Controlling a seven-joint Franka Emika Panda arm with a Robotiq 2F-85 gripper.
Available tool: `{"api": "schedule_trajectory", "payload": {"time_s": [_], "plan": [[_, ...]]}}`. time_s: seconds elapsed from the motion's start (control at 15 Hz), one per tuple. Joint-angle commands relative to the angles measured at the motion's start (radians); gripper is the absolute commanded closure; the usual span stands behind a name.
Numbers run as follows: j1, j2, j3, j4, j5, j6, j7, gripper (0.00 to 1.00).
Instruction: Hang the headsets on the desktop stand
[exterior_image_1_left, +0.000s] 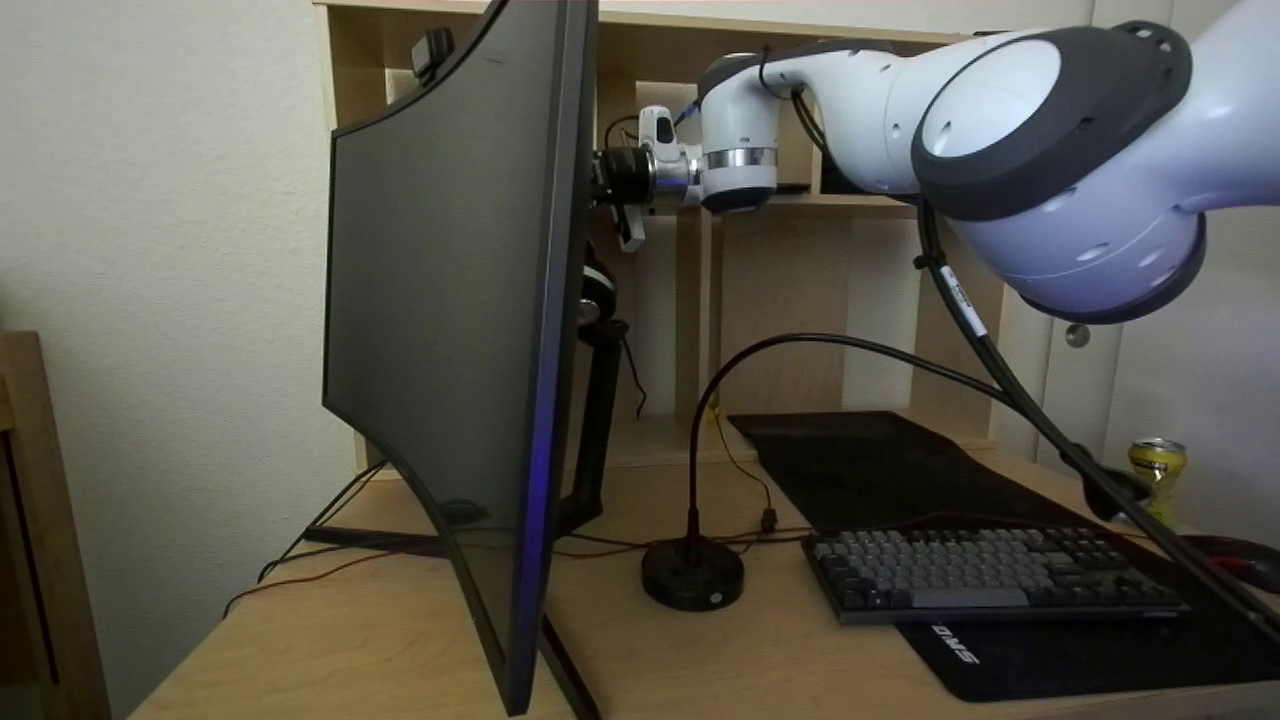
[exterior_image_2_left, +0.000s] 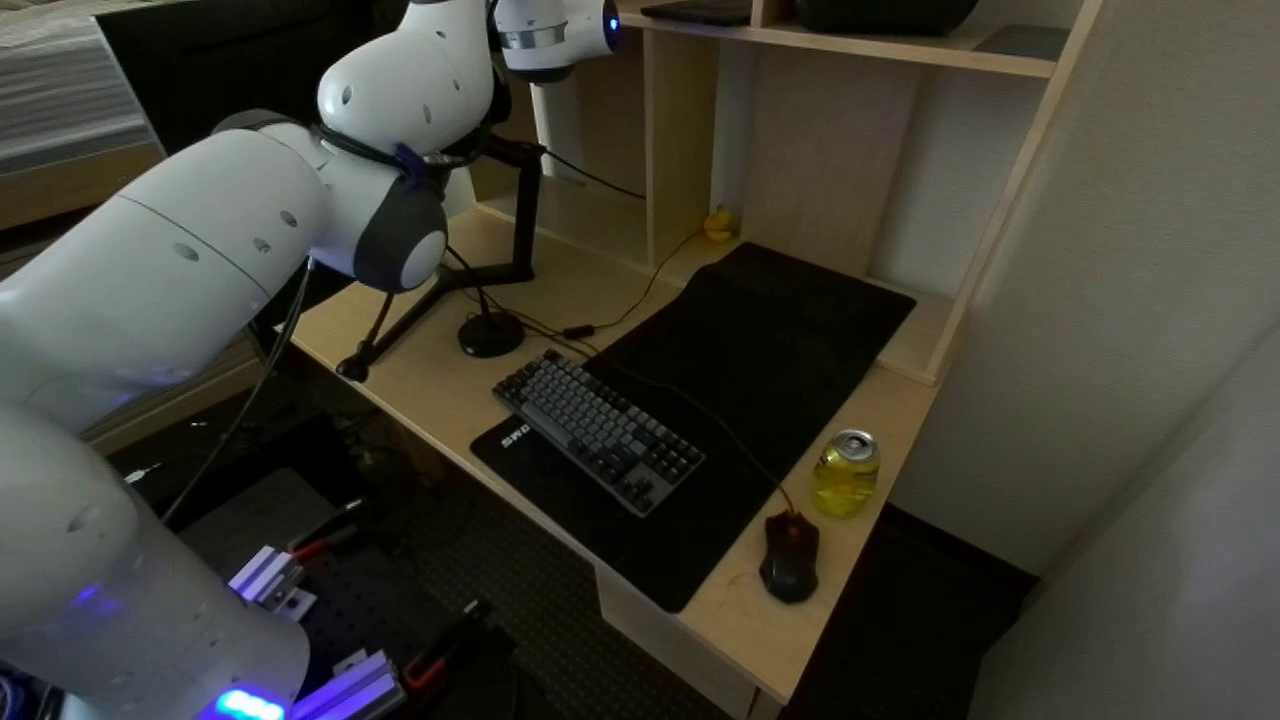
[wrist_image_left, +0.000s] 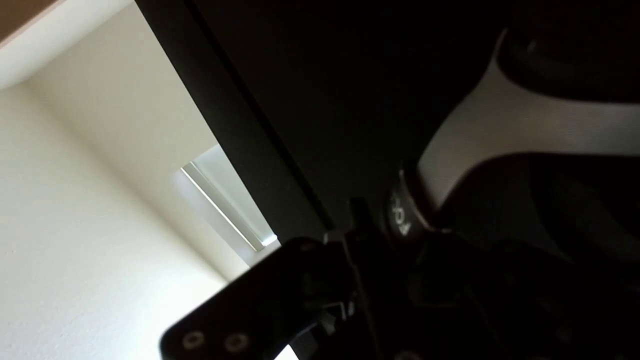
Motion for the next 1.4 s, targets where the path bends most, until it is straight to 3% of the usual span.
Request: {"api": "schedule_trajectory", "payload": {"time_s": [0.0,0.07,0.13,0.33,0.4,0.8,0.87,0.93,1.2,1.27,1.33], "plan": [[0.005,-0.001,0.004,0.000,0.040,0.024,0.108,0.95],[0.007,-0.001,0.000,-0.001,0.042,0.041,0.119,0.95],[0.002,0.003,-0.011,-0.001,0.025,0.002,0.087,0.80],[0.002,0.005,-0.011,-0.001,0.028,0.010,0.107,0.80],[0.002,0.006,-0.011,-0.001,0.029,0.010,0.108,0.95],[0.003,0.003,-0.025,-0.001,0.010,0.023,-0.116,0.95],[-0.015,-0.040,0.090,-0.001,-0.138,0.032,-0.047,0.95],[-0.014,-0.038,0.089,0.004,-0.175,0.026,-0.051,0.95],[-0.024,-0.056,0.237,0.012,-0.460,0.030,-0.040,0.95],[-0.013,-0.040,0.163,0.012,-0.362,0.009,-0.039,0.95],[-0.013,-0.043,0.174,0.012,-0.380,0.008,-0.034,0.80]]}}
